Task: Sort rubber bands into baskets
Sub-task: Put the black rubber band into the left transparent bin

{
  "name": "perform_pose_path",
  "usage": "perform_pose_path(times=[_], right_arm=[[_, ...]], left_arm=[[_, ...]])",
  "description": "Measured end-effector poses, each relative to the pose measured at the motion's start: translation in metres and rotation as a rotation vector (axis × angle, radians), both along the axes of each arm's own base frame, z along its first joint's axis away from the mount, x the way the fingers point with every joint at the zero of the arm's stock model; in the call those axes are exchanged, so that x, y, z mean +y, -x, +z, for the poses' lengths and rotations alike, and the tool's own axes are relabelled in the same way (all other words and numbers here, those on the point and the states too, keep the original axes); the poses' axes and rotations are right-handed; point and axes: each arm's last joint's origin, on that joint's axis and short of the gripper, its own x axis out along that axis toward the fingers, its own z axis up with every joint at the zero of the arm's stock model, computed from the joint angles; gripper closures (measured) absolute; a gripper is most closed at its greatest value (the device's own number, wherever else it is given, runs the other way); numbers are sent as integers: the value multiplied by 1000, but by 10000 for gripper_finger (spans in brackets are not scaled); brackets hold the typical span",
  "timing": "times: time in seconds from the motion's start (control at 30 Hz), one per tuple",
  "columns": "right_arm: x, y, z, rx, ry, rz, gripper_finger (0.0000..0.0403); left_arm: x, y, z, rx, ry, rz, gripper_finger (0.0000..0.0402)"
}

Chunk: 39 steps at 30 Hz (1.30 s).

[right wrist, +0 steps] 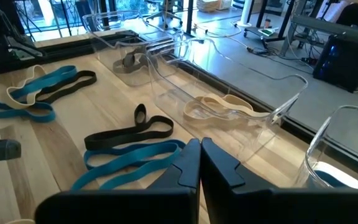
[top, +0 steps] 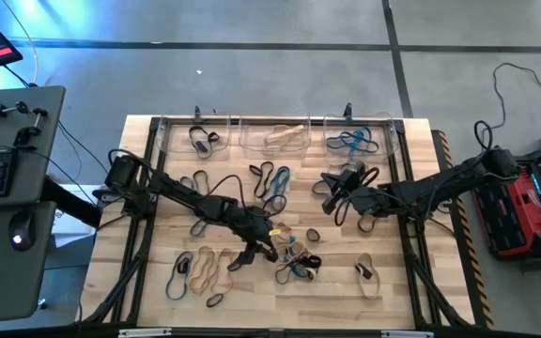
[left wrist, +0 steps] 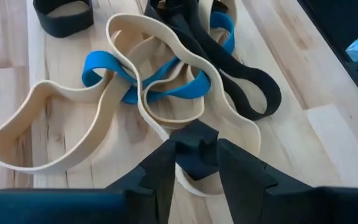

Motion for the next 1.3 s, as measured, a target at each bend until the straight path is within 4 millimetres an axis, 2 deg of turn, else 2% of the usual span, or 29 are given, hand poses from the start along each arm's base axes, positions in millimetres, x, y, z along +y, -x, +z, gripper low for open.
perform_pose_path(times=[0.3, 0.43, 0.57, 0.8, 1.0, 1.3], right_arm=[[0, 0, 0, 0, 0, 0, 403], [0, 0, 0, 1, 1, 1, 403], [0, 0, 0, 5, 2, 0, 403], [0, 0, -1, 7, 2, 0, 403], [0, 0, -1, 7, 1, 0, 403], [0, 0, -1, 11, 2, 0, 403]], left_arm=[[6, -1, 0, -9, -45, 38, 392], [9, 0, 6, -20, -71, 60, 398], [13, 7, 25, -35, -135, 105, 401], [25, 34, 77, -72, -262, 245, 401], [57, 69, 113, -28, -395, 529, 401], [119, 123, 140, 100, -550, 952, 401]])
